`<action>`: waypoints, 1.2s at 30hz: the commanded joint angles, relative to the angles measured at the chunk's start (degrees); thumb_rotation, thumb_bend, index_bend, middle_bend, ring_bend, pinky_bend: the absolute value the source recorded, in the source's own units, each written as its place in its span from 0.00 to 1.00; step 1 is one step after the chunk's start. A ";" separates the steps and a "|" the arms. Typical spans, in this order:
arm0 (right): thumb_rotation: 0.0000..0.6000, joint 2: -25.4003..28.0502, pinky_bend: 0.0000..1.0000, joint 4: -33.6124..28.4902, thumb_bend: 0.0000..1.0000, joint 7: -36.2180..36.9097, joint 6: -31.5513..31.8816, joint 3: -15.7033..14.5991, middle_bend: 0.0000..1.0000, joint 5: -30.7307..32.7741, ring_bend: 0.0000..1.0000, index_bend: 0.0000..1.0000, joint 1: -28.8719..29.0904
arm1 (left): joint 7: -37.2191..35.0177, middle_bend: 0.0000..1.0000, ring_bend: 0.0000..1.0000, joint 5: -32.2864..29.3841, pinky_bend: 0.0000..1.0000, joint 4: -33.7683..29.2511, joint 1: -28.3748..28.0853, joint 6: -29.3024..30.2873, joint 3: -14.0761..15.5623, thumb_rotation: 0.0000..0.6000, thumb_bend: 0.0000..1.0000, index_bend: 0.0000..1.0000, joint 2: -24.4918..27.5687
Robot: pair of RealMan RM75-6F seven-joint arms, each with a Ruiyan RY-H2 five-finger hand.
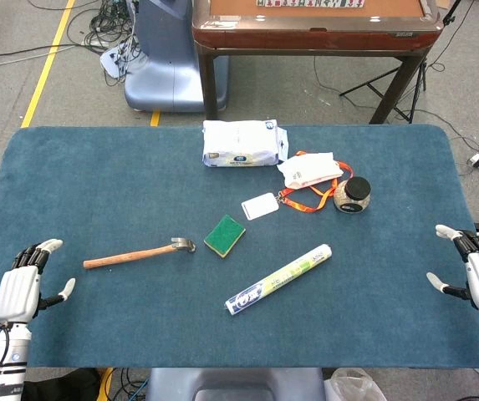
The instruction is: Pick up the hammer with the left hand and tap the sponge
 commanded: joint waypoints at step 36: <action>1.00 2.71 0.21 -0.28 0.16 -1.55 0.37 2.51 0.26 1.85 0.16 0.21 0.86 | 8.21 0.18 0.12 -9.26 0.10 4.21 -16.11 -21.53 -3.10 1.00 0.24 0.23 -5.62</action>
